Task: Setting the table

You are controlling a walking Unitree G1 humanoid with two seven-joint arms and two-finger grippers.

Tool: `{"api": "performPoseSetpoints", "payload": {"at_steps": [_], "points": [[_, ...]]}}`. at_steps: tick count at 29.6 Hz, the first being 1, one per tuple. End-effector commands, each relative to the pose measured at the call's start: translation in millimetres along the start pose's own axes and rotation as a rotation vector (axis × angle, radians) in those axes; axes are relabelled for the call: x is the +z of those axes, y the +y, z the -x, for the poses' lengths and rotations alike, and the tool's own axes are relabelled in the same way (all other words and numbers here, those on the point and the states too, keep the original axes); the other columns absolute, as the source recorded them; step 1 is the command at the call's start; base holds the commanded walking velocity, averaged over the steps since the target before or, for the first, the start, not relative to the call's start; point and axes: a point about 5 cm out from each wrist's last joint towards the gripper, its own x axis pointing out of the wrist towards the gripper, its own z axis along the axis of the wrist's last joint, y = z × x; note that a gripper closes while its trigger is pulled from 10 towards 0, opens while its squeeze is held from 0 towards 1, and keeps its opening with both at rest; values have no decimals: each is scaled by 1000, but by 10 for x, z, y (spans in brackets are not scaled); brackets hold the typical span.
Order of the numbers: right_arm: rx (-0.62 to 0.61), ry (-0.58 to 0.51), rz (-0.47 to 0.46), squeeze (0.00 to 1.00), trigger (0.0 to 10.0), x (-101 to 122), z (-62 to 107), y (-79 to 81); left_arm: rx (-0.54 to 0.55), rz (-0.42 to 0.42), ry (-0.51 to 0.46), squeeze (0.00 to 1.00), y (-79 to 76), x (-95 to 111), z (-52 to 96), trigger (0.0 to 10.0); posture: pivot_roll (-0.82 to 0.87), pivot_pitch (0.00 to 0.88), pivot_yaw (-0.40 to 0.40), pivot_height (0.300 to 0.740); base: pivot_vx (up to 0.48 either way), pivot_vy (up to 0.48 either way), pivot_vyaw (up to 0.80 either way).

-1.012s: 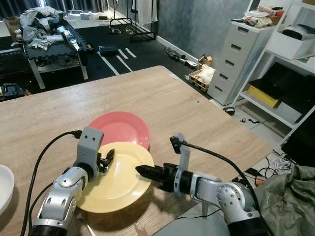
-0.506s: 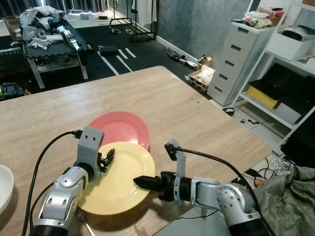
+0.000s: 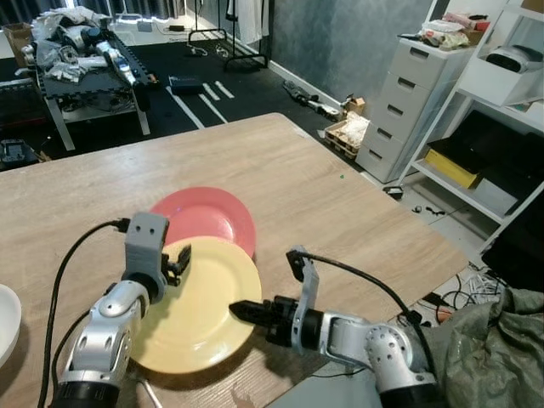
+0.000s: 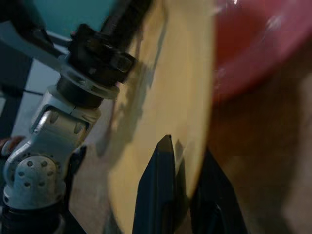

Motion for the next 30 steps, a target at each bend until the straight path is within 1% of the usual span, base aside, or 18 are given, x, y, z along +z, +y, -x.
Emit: {"api": "performPoseSetpoints", "payload": {"at_steps": [1,3,4,5,6,7,8,10,11,12,15,16,20,23,24,25,28,30], "points": [[82,-60,1,0,0,116,-28,135,-16,42,-49,0,-16,99,-10,10000,-10,0,-6,740,0,0,0],[70,-109,-2,0,0,218,-4,137,-44,81,-151,0,-22,359,-30,10000,-13,0,-3,740,0,0,0],[70,-109,-2,0,0,218,-4,137,-44,81,-151,0,-22,359,-30,10000,-13,0,-3,740,0,0,0],[62,-151,-3,0,0,308,17,141,-68,97,-213,0,-33,533,-32,10000,-17,0,-1,740,0,0,0],[62,-151,-3,0,0,308,17,141,-68,97,-213,0,-33,533,-32,10000,-17,0,-1,740,0,0,0],[46,-209,-7,0,0,428,49,142,-97,111,-284,0,-43,739,-25,10000,-18,0,1,740,0,0,0],[46,-209,-7,0,0,428,49,142,-97,111,-284,0,-43,739,-25,10000,-18,0,1,740,0,0,0],[-7,-338,-34,0,0,669,131,111,-139,130,-410,0,-57,1120,20,10000,-23,0,5,740,0,0,0],[-7,-338,-34,0,0,669,131,111,-139,130,-410,0,-57,1120,20,10000,-23,0,5,740,0,0,0],[-33,-386,-55,0,0,749,166,87,-146,132,-447,0,-53,1235,37,10000,-25,0,8,740,0,0,0],[-52,-416,-72,0,0,793,188,62,-146,137,-467,0,-47,1300,44,10000,-25,0,8,740,0,0,0],[-87,-430,-87,0,0,804,200,14,-140,136,-470,0,-39,1319,40,10000,-23,0,10,740,0,0,0],[-162,-402,-94,0,0,736,199,-98,-113,124,-401,0,-42,1156,-4,10000,-22,0,10,740,0,0,0],[-217,-340,-76,0,0,624,208,-180,-87,127,-328,0,-64,937,-16,10000,-22,0,5,740,0,0,0],[-217,-340,-76,0,0,624,208,-180,-87,127,-328,0,-64,937,-16,10000,-22,0,5,740,0,0,0],[-250,-303,-71,0,0,572,238,-222,-59,120,-277,0,-58,819,-21,10000,-23,0,1,740,0,0,0],[-275,-269,-44,0,0,538,281,-247,-31,100,-233,0,-27,703,-28,10000,-27,0,-1,740,0,0,0],[-258,-284,-24,0,0,572,312,-222,-23,94,-219,0,-15,662,-28,10000,-26,0,-3,740,0,0,0]]}}
